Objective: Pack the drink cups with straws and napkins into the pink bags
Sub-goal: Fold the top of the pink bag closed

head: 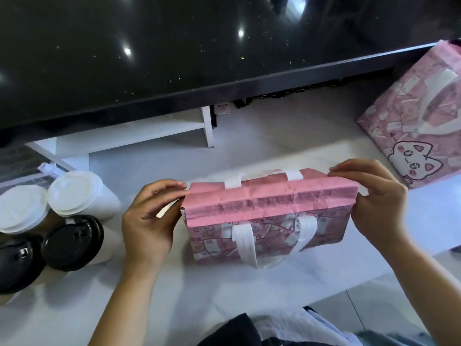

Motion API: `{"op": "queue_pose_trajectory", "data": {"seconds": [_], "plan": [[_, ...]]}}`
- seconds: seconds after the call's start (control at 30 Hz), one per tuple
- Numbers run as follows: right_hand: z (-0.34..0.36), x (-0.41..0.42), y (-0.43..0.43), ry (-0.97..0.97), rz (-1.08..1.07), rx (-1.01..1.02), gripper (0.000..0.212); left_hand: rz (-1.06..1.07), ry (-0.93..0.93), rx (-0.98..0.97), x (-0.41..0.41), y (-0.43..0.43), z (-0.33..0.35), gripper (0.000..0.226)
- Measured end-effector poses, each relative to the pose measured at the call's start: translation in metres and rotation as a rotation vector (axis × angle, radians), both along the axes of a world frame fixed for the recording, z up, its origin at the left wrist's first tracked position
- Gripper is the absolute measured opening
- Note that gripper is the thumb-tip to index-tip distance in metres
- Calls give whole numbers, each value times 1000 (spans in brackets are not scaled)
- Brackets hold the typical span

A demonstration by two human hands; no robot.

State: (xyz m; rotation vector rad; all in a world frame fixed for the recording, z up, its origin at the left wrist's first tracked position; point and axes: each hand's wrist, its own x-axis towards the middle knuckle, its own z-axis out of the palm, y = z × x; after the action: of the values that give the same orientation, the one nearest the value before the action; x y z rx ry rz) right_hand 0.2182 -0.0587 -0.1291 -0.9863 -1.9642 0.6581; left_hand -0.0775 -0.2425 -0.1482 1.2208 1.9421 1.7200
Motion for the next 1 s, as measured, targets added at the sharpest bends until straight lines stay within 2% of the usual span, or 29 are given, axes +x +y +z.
{"op": "queue_pose_trajectory", "data": {"seconds": [0.13, 0.27, 0.33, 0.4, 0.47, 0.5, 0.57, 0.63, 0.73, 0.83, 0.93, 1.0], "plan": [[-6, -4, -3, 73, -43, -27, 37, 80, -89, 50, 9, 6, -2, 42], [-10, -3, -2, 144, -45, -166, 43, 92, -158, 23, 12, 12, 3, 45], [-6, 0, -1, 236, -60, -305, 35, 90, -271, 0, 13, 13, 4, 40], [-1, 4, -4, 372, -64, -488, 24, 100, -473, -7, 17, 10, 3, 32], [3, 10, -11, 446, -17, -656, 18, 91, -553, -33, 23, 2, 2, 27], [5, 14, -16, 458, 23, -719, 18, 68, -585, -50, 27, -3, 2, 28], [6, 20, -26, 461, 102, -789, 34, -30, -657, -44, 36, -17, 3, 25], [10, 21, -35, 465, 110, -788, 45, -101, -657, -60, 45, -28, 4, 47], [20, 17, -39, 496, 73, -770, 29, -54, -664, -70, 52, -33, 5, 62], [31, 10, -35, 473, 54, -742, 24, -23, -645, -25, 49, -27, 14, 53], [38, 6, -28, 439, 36, -721, 22, -24, -595, 6, 41, -14, 25, 25], [45, 4, -25, 451, 27, -722, 23, -42, -581, 11, 35, -6, 34, 26]]}}
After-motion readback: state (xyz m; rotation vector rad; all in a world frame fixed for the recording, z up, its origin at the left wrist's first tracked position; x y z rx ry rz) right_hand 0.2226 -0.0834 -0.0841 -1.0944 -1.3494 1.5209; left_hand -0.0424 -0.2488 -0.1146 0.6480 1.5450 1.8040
